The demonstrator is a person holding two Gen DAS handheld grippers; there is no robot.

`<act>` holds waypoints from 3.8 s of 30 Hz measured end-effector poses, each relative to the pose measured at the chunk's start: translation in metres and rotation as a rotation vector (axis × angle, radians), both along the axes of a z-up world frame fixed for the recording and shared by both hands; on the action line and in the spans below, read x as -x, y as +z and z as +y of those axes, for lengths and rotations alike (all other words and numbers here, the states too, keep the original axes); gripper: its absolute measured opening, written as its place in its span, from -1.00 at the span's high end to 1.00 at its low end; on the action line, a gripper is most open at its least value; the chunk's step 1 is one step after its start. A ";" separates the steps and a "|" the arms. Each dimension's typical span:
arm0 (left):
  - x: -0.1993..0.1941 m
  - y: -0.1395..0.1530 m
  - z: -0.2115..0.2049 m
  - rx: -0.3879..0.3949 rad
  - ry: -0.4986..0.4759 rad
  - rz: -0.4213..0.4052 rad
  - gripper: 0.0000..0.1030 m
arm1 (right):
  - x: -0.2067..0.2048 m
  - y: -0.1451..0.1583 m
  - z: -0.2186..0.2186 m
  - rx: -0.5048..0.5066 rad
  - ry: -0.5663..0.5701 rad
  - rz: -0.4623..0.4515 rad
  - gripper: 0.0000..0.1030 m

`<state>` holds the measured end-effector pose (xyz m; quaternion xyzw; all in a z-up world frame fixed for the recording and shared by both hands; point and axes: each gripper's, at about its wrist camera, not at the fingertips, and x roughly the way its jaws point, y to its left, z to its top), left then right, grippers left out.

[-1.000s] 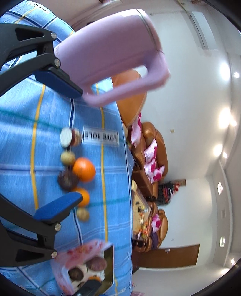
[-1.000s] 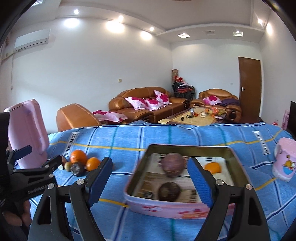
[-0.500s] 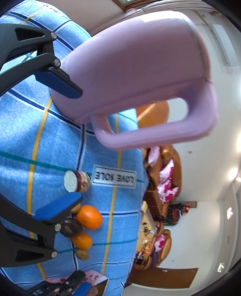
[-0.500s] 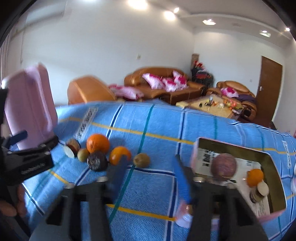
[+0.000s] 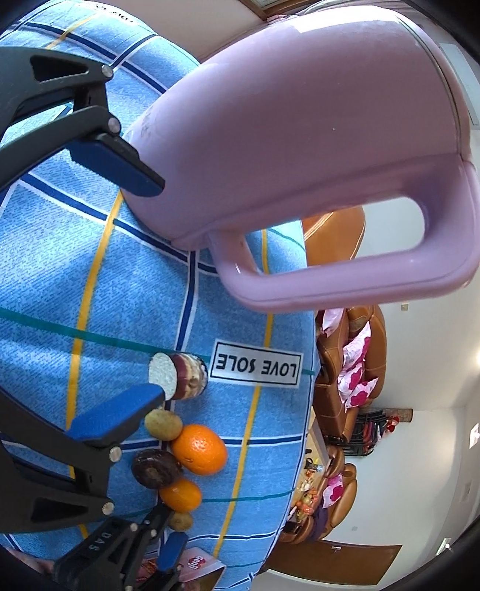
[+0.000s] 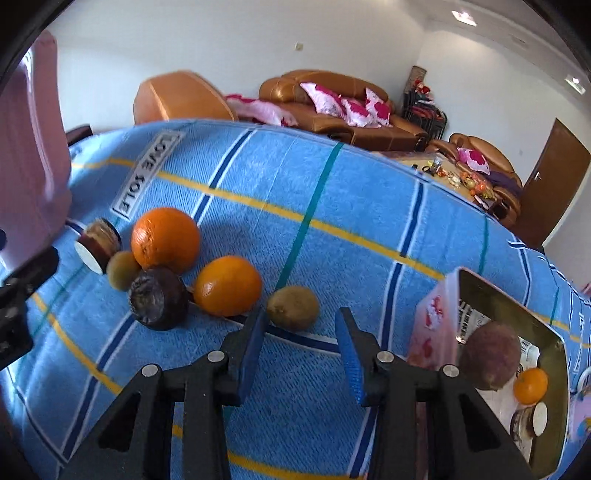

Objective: Organize fruits
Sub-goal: 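Grasp a brown kiwi with the right tool while the left tool grasps the brown-and-white cylinder, then carry the kiwi and the cylinder over the pink tin with both tools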

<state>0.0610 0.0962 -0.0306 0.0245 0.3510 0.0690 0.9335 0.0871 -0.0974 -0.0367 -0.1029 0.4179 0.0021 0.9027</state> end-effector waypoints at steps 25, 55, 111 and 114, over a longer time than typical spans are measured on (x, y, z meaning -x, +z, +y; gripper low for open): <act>-0.030 0.006 -0.024 0.020 -0.161 -0.012 -0.70 | 0.070 0.042 -0.013 -0.279 0.049 -0.296 0.37; -0.044 0.002 -0.017 0.212 -0.096 0.003 0.31 | 0.071 0.039 -0.030 -0.351 0.010 -0.328 0.37; 0.075 0.031 -0.108 0.069 -0.202 -0.197 0.31 | 0.151 0.050 -0.079 -0.190 -0.038 -0.465 0.37; 0.078 0.031 -0.114 0.098 -0.218 -0.194 0.31 | 0.154 0.051 -0.086 -0.185 -0.039 -0.466 0.37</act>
